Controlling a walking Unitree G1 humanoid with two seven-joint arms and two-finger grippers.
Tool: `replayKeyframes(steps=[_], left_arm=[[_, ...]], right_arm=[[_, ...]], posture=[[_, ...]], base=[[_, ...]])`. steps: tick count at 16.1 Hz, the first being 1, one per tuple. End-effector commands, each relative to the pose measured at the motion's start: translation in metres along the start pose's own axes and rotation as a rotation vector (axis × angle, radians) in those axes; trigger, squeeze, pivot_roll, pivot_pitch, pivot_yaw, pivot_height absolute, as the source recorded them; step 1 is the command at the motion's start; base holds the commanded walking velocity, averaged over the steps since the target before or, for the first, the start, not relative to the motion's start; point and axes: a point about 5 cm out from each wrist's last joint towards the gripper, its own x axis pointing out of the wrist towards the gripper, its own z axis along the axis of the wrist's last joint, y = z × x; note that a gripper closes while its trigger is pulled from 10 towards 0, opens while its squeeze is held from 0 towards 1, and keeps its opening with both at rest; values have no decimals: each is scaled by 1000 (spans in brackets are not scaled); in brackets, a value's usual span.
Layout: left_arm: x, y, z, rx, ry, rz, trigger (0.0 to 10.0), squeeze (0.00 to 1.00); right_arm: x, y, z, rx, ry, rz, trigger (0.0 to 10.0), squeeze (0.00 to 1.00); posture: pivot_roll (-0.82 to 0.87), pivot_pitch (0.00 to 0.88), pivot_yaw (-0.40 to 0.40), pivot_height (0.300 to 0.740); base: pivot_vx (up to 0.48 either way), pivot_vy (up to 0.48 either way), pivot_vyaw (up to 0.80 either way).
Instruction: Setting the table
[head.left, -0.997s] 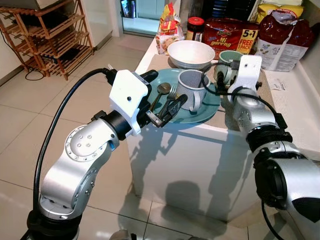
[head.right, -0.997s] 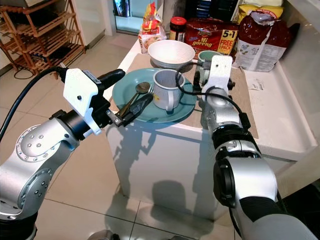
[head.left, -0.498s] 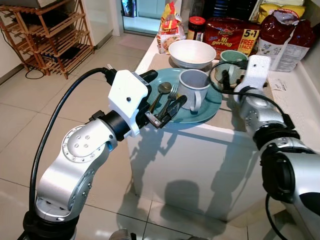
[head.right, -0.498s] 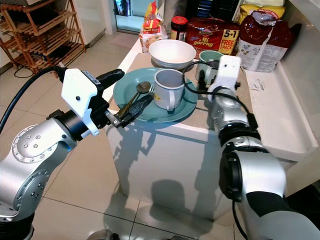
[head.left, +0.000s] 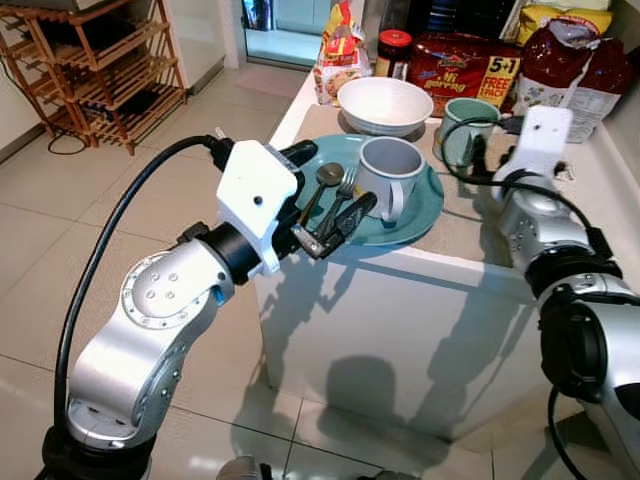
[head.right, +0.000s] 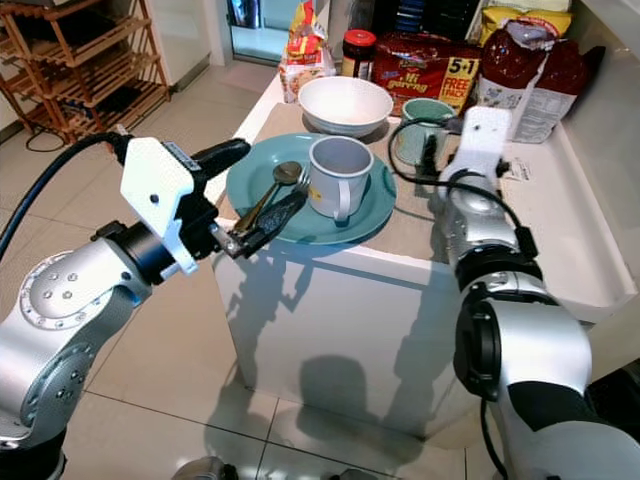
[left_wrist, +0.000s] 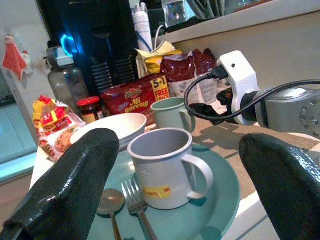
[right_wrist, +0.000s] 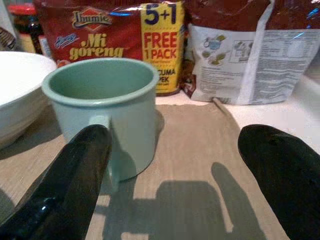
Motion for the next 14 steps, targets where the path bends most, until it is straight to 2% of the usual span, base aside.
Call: replayKeyframes(steps=[1,4,10,14], left_arm=[[0,-5,0,-8,10,-19,10000,0],[0,-7,-1,-10,17,-23,10000,0],[-11,-14,3,-21,35,-9,10000,0],[-18,-12,11,-6,45,1,10000,0]], right_arm=[[0,1,4,30,-29,33,10000,0],[-1,11,2,47,-20,133,10000,0],[2,1,10,82,-23,165,10000,0],[3,4,16,167,-28,209,10000,0]], posture=[[104,84,-50,740],[108,100,-57,740],[128,170,-88,740],[160,219,-92,740]], base=[[0,0,0],[0,0,0],[0,0,0],[0,0,0]])
